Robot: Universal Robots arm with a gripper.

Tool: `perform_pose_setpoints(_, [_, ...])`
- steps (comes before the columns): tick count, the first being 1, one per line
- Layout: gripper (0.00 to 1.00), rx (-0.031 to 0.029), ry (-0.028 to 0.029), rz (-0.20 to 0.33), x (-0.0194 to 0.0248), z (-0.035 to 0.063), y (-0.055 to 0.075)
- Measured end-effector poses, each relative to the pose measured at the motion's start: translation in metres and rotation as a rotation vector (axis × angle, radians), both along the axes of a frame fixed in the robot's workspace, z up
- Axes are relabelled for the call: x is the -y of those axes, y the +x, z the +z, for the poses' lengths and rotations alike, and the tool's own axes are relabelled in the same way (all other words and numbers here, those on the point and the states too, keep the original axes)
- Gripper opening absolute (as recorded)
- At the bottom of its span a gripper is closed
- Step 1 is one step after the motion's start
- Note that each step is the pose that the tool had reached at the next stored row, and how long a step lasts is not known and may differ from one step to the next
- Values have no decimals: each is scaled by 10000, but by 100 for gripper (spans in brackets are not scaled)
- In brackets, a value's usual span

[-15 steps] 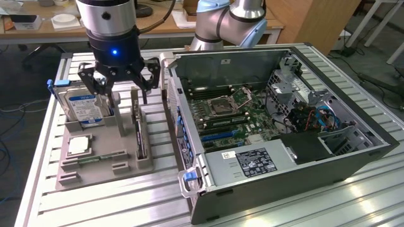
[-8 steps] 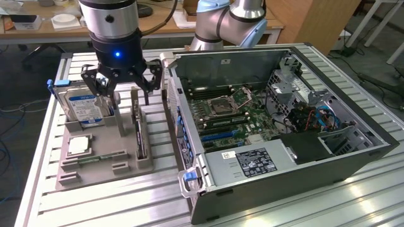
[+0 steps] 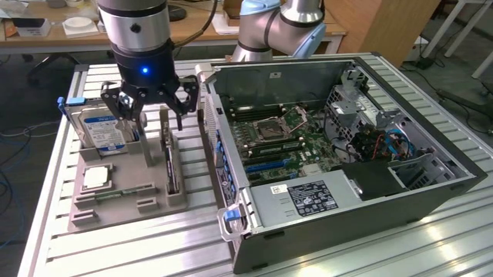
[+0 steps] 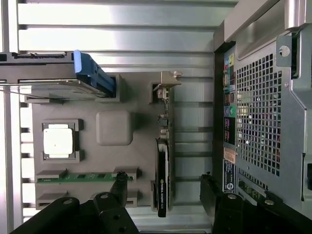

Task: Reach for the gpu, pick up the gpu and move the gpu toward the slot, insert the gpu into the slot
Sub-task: 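Pick up the gpu and move the gpu toward the slot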

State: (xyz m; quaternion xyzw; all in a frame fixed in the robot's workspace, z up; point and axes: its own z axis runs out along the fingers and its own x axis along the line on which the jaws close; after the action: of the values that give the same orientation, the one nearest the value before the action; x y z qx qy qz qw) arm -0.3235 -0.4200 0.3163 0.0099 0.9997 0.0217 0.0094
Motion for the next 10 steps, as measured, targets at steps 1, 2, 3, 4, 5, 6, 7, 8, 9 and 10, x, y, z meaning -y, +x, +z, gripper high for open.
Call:
perform_pose_setpoints(1, [71, 1, 0, 3, 1, -11, 0])
perform_pose_setpoints(2, [71, 1, 0, 8, 2, -23, 0])
perform_pose_setpoints(3, [71, 0, 0, 10, 3, -38, 0])
perform_pose_setpoints(4, [71, -1, 0, 13, 3, -57, 0])
perform_pose_setpoints(5, [71, -1, 0, 16, 3, -75, 1])
perform_pose_setpoints(6, [71, -1, 0, 18, 4, -93, 2])
perform_pose_setpoints(7, [71, -3, 0, 21, 4, -111, 2])
perform_pose_setpoints(8, [71, -2, 0, 23, 5, -128, 2])
perform_pose_setpoints(9, [71, -2, 0, 25, 5, -144, 2])
perform_pose_setpoints(10, [71, -2, 1, 28, 6, -159, 2])
